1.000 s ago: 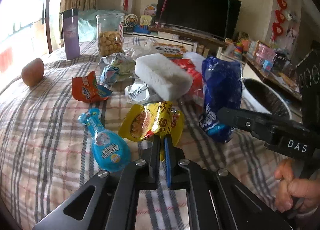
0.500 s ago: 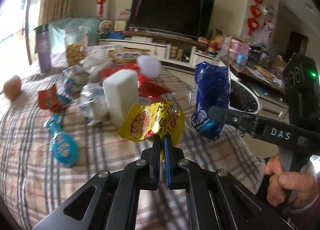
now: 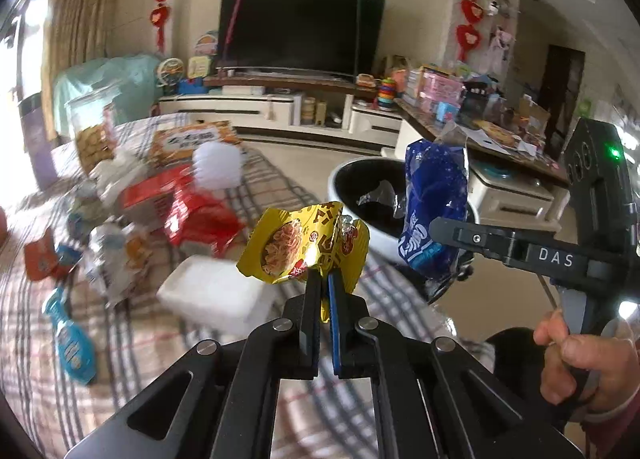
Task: Collect trash
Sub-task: 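Carry both items over the black bin and open both tools to drop them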
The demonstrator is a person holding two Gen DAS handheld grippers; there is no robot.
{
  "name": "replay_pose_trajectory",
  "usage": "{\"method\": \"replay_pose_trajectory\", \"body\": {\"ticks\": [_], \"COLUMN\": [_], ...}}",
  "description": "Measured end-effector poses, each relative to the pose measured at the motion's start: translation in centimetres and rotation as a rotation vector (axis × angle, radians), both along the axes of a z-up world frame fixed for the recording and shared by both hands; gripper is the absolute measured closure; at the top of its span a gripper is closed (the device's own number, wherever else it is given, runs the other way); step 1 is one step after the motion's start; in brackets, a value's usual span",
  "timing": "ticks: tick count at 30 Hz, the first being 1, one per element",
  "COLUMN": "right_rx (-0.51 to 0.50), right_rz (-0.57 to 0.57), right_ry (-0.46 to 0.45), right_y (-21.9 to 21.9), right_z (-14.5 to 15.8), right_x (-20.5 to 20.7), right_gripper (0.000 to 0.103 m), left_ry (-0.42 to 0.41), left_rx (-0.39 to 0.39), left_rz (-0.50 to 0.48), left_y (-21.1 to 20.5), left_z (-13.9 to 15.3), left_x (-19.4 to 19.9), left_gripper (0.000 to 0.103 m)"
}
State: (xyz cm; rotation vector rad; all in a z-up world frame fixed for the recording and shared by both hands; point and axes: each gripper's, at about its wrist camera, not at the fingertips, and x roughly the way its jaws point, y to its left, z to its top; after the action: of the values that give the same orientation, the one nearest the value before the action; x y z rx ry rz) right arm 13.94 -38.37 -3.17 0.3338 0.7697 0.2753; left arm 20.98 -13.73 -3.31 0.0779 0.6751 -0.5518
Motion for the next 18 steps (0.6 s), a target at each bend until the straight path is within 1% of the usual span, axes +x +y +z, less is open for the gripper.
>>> {"method": "replay_pose_trajectory", "body": {"ticks": [10, 13, 18], "right_rx": [-0.031, -0.035, -0.026], "right_rz": [-0.078, -0.093, -0.120], "right_ry": [-0.003, 0.009, 0.044], "right_y": [-3.2, -4.0, -5.4], "right_z": [0.8, 0.8, 0.3], "right_x": [1.2, 1.8, 2.9], "right_gripper": [0.068, 0.068, 0.068], "left_ry": [-0.013, -0.011, -0.014], "left_rx": [0.015, 0.016, 0.049], "left_rz": [-0.064, -0.077, -0.093], "left_y": [-4.0, -5.0, -7.5], "left_z": [0.0, 0.1, 0.4], "left_x": [3.4, 4.3, 5.8], "left_gripper": [0.101, 0.101, 0.101]}}
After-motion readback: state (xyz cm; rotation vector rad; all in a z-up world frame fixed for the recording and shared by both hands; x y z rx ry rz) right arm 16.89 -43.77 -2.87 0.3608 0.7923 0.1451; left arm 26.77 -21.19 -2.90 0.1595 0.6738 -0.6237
